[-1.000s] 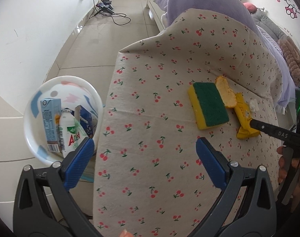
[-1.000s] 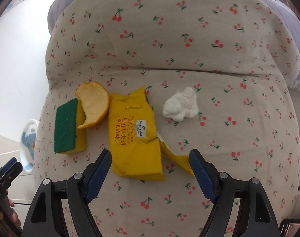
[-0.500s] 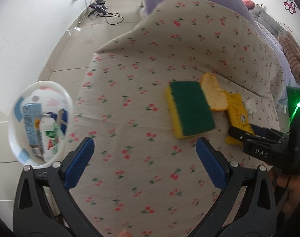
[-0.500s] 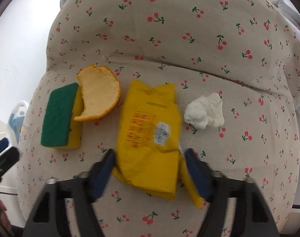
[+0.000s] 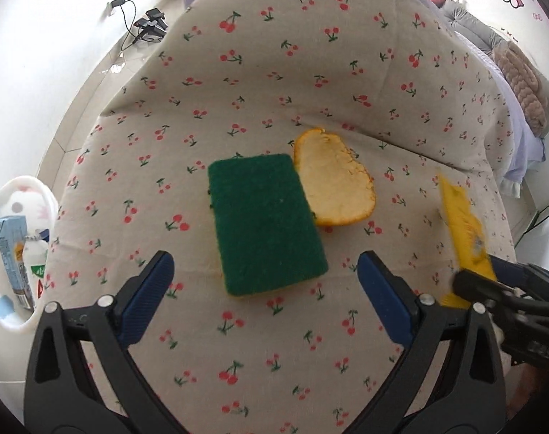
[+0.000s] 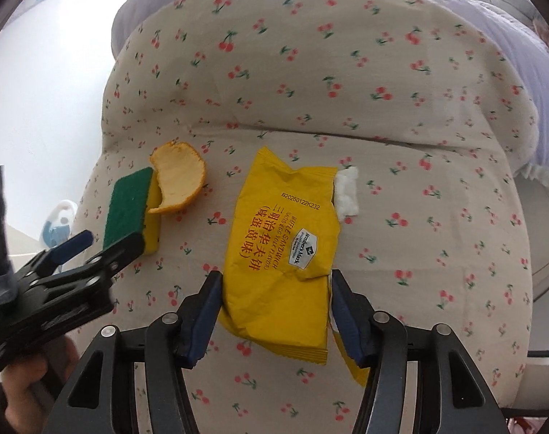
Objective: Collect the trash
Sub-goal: 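Grasp the green sponge with the left gripper while the right grasps the yellow packet, then carry the green sponge and yellow packet over the wastebasket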
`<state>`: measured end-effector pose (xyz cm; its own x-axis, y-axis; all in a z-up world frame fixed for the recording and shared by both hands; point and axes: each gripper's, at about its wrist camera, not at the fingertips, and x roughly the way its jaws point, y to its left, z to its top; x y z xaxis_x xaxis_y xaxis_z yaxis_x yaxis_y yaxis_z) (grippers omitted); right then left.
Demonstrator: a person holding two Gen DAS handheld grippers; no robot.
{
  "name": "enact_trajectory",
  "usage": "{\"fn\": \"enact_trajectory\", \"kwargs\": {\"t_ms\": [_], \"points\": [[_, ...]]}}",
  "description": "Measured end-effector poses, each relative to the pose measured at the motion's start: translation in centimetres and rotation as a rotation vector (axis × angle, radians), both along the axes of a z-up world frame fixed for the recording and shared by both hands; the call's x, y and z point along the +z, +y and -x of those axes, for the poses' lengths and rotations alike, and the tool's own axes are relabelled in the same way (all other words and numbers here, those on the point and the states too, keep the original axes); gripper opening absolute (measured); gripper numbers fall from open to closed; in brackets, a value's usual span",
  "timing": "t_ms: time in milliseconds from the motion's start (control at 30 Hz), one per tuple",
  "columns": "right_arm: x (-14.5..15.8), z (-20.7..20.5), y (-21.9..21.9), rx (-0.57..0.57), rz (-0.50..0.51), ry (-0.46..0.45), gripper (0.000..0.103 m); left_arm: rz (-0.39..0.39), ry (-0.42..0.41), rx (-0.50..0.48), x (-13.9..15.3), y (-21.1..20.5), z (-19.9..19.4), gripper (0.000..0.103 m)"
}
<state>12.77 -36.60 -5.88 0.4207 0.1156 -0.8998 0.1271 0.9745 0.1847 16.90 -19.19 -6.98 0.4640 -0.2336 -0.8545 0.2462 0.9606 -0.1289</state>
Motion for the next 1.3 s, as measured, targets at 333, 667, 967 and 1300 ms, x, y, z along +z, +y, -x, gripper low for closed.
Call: {"fn": "enact_trajectory", "kwargs": {"t_ms": [333,667,967,1300], "points": [[0.9,1.2,-1.6,-0.034,-0.003,-0.033,0.059,0.070,0.026,-0.014,-0.8,0.8,-0.4,0.061],[1.6,1.6,-1.1,-0.035,0.012,-0.064,0.059,0.133,0.021,-0.024,1.3,4.3,1.3,0.057],[3.1,1.4,1.4,0.006,0.022,-0.101,0.059,0.176,0.000,-0.012,2.9,7.7,2.2,0.057],[4.6,0.2,6.2,0.068,0.004,-0.136,0.059,0.199,-0.034,0.026,4.5,12.2,3.0,0.057]]}}
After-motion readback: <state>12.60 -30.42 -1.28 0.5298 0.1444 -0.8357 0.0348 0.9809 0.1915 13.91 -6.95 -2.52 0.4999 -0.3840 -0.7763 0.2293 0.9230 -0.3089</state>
